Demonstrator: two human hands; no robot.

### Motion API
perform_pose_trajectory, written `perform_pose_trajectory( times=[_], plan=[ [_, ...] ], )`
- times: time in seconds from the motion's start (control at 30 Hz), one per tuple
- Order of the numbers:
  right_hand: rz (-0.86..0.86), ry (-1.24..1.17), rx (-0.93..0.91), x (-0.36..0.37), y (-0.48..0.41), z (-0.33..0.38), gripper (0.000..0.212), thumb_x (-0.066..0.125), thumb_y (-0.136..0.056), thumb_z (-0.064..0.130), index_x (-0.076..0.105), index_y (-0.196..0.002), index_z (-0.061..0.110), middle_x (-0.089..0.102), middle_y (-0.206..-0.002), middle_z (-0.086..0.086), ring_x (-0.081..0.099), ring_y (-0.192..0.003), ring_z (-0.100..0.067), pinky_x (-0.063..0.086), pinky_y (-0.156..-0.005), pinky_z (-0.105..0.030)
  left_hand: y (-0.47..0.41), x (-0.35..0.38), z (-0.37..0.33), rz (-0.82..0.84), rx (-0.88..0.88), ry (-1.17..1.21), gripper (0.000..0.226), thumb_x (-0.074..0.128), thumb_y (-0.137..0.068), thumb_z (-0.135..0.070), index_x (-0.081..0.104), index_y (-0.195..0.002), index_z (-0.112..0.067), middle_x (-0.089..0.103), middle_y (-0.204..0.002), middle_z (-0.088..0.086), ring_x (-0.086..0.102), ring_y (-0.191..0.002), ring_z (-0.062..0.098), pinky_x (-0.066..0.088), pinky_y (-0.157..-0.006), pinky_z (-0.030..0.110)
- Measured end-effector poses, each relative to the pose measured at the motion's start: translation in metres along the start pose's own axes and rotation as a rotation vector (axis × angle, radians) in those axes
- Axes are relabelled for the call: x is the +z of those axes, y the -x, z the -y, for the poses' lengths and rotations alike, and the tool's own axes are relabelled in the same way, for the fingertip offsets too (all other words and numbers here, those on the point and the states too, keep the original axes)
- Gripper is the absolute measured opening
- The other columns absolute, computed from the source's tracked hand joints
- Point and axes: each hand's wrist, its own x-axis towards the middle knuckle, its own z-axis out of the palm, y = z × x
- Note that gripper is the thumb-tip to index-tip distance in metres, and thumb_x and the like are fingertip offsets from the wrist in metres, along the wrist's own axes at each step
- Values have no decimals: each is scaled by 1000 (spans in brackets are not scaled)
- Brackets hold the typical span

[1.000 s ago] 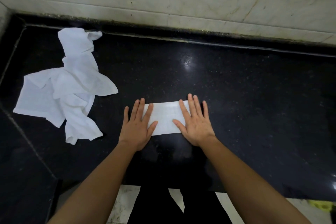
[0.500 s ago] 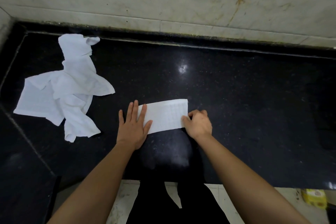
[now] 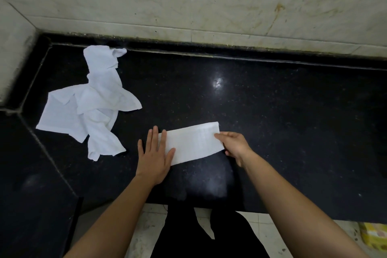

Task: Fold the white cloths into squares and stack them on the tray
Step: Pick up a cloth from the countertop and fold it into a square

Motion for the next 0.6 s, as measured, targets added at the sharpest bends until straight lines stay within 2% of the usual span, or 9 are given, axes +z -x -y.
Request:
perform_pose_trajectory(
  times=[0.07,0.13,0.27,0.37,0.47,0.53,0.6],
  plan=[
    [-30,-37,-44,2,1,4,9,69,-91,22,72,-98,19,74,-87,3,63,-73,-10,43,-55,-20,7,-2,9,-21,-19,62,74,4,-96,-56,1,-158,-17,-16,-164,4,-16,-151,17,-2,-122,50],
    [-4,-74,-87,5,6,12,12,69,-90,20,73,-101,20,76,-87,3,64,-74,-11,43,-57,-21,13,-5,21,14,14,32,75,5,-93,-54,6,-158,-18,-14,-165,5,-15,-151,18,-3,-122,48],
    [149,-8,-193,22,12,25,27,70,-88,20,71,-113,28,77,-96,-1,64,-75,-11,46,-63,-26,14,-15,34,107,81,-42,82,5,-84,-61,1,-158,-27,-13,-165,5,-16,-151,20,-5,-121,44],
    [211,82,-263,52,16,27,36,73,-86,16,66,-121,25,69,-86,-3,62,-71,-14,50,-56,-24,12,-22,39,115,93,-27,87,11,-81,-68,4,-158,-28,-8,-166,7,-10,-152,24,1,-121,46],
    [233,241,-328,88,16,17,41,74,-86,14,64,-125,22,63,-75,1,60,-57,-13,53,-57,-24,15,-26,45,111,50,39,97,22,-78,-75,7,-158,-25,-8,-165,10,-8,-152,28,7,-121,48],
    [230,382,-389,109,16,7,43,74,-86,16,63,-126,22,63,-72,7,62,-55,-10,59,-64,-30,19,-28,52,98,25,76,96,35,-81,-73,11,-158,-22,-7,-165,10,-8,-152,28,8,-120,48],
    [229,517,-443,127,16,-1,44,72,-86,21,62,-128,24,63,-72,10,65,-65,-10,60,-78,-35,24,-28,61,100,17,113,87,50,-89,-59,14,-158,-19,-6,-165,8,-8,-152,26,8,-122,47]
  ],
)
